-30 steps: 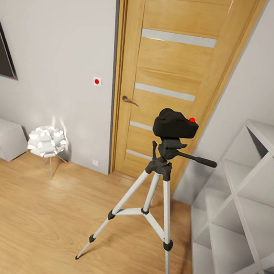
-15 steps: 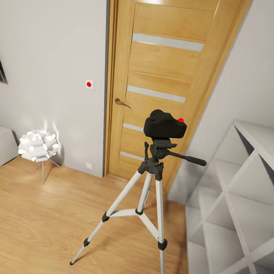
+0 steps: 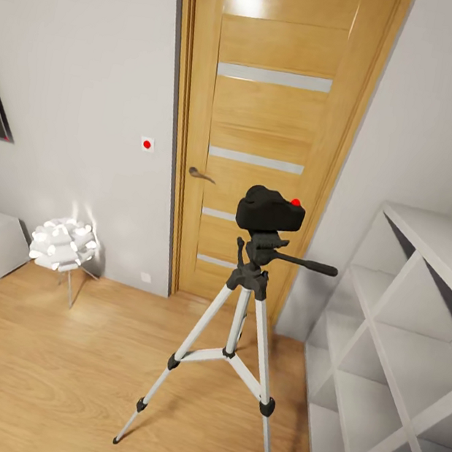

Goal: Attach the digital camera to the camera tripod in the bedroom.

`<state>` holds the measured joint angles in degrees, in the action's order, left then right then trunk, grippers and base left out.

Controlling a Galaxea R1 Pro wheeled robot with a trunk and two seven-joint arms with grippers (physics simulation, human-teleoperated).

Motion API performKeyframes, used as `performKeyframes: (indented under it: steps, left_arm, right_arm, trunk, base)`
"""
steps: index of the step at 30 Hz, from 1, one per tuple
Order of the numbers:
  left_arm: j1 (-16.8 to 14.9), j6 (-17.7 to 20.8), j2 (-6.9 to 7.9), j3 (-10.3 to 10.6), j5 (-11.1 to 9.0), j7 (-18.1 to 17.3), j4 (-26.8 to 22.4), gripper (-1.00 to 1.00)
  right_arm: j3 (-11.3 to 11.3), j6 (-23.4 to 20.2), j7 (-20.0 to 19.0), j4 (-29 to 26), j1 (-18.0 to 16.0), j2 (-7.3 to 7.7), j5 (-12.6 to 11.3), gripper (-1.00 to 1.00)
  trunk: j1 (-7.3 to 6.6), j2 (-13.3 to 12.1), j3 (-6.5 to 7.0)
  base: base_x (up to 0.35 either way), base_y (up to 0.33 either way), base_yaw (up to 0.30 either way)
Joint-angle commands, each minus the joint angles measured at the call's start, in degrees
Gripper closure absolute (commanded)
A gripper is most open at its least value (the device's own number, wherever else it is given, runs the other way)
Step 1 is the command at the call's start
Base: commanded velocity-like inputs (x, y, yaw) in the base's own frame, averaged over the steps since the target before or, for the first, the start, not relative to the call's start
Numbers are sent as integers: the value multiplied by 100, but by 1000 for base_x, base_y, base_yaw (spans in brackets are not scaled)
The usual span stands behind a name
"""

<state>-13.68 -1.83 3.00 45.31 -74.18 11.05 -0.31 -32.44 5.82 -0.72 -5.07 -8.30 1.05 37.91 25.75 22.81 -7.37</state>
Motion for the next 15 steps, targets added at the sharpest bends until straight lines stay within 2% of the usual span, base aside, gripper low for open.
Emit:
performKeyframes:
  steps: [1, 15]
  left_arm:
    - [-3, -10, 0, 48, -47, 20, -4, -100]
    - [-3, -7, 11, 46, -48, 12, -4, -100]
  right_arm:
    - [-49, 23, -7, 4, -5, 1, 44, -100]
    - [-38, 130, -3, 6, -5, 1, 33, -100]
  trunk:
    - [3, 11, -9]
    - [3, 11, 78]
  base:
    - [0, 0, 0]
    - [0, 0, 0]
